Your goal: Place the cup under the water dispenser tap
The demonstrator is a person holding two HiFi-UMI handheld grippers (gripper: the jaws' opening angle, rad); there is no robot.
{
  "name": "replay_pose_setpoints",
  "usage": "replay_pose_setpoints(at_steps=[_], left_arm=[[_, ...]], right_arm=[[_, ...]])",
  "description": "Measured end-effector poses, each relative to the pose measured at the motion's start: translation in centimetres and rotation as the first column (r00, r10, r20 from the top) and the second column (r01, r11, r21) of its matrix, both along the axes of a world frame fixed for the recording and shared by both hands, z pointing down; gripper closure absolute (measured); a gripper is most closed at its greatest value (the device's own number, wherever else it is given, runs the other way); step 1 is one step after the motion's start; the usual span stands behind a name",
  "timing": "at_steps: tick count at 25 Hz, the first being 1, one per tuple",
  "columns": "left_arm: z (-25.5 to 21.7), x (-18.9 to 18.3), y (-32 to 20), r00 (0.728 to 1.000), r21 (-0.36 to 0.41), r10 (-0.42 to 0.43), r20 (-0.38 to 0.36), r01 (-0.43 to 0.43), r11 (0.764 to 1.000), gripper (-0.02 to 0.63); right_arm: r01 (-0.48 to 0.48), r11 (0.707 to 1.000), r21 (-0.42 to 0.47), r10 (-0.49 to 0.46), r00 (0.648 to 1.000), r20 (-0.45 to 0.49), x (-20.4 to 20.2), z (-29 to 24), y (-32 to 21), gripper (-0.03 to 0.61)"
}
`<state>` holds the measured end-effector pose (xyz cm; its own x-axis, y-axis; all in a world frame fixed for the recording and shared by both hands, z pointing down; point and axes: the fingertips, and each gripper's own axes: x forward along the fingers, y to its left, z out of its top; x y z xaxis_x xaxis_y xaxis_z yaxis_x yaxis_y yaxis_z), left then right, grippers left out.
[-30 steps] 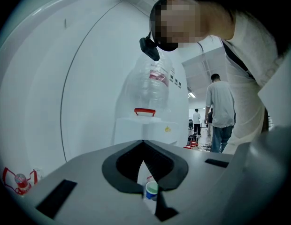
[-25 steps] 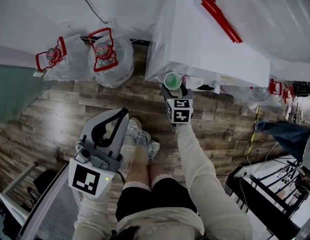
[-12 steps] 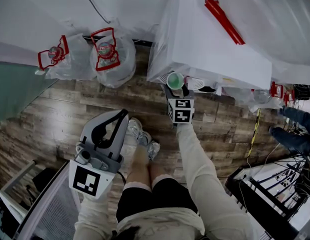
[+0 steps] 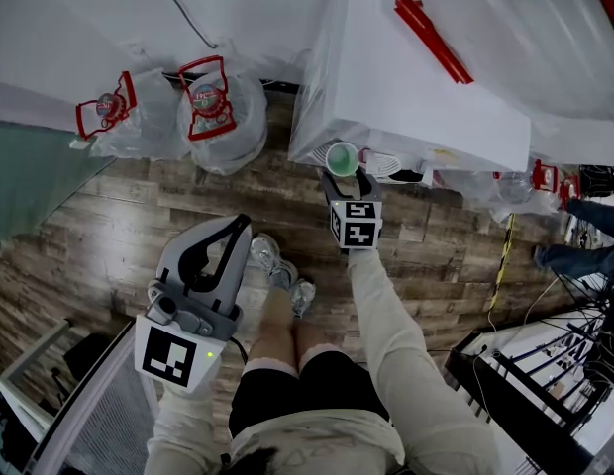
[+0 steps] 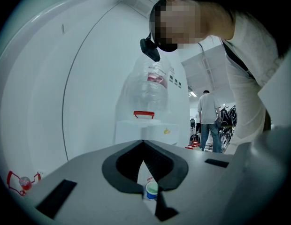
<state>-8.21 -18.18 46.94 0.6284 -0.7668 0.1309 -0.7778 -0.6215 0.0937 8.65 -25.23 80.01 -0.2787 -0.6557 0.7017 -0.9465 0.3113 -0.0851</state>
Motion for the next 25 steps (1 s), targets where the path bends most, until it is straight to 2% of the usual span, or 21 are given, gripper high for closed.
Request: replay_pose_setpoints(at_steps=[5, 7, 9, 14, 25], left_arm=[[-1.4, 0.7, 0.4, 1.0, 0.019, 0.009, 0.003, -0.01, 1.0, 0.609], [-2.2, 1.1, 0.7, 1.0, 0.028, 0.017, 0.002, -0.017, 0.999, 0.609], [-3.0, 1.5, 1.0, 1.0, 0.038, 0.023, 0.001, -0.023, 0.999, 0.609], [-4.9, 2.5, 1.9, 0.999, 0.055, 0.038, 0.001, -0.038, 0.998, 0.609], [-9.0, 4.3, 4.3, 0.998, 0.077, 0.068, -0.005, -0.067, 0.995, 0.609]], right_arm=[[-0.021, 1.0, 0.008, 0.021, 0.999, 0.029, 0.5, -1.9, 1.8, 0.291], [-0.023, 1.0, 0.02, 0.022, 0.999, 0.038, 0.7, -3.0, 2.6, 0.321], [-0.029, 0.999, 0.044, 0.027, 0.999, 0.04, 1.1, -4.5, 3.1, 0.377], [-0.046, 0.993, 0.111, 0.042, 0.998, 0.036, 2.3, -8.3, 4.0, 0.565], [-0.057, 0.98, 0.189, 0.036, 0.993, 0.116, 3.5, -16.9, 7.4, 0.569]])
